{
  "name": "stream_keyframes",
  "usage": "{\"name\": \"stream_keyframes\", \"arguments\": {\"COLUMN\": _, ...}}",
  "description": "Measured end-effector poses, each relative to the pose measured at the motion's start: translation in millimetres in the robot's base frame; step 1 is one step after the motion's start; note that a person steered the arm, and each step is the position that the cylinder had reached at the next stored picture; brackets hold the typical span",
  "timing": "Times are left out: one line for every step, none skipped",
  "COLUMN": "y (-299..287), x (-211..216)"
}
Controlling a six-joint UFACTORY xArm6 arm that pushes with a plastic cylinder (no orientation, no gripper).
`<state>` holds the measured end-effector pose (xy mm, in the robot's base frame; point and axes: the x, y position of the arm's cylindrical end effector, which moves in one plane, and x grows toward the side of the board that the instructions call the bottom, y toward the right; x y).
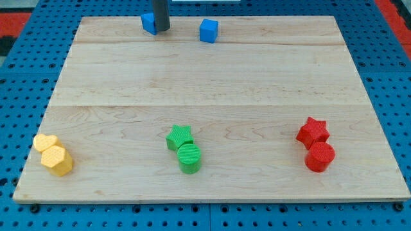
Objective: Push the blue triangle horizontally to the blue cube
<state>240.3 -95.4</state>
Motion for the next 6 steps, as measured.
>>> {"name": "stream_keyframes", "arguments": {"y": -16, "x": 16}}
{"name": "stream_keyframes", "arguments": {"y": -88, "x": -21}}
{"name": "stream_keyframes", "arguments": {"y": -120, "x": -48}}
{"name": "stream_keyframes", "arguments": {"y": -57, "x": -48}}
{"name": "stream_keyframes", "arguments": {"y": -29, "x": -41}}
{"name": "stream_keyframes", "arguments": {"y": -4, "x": -41}}
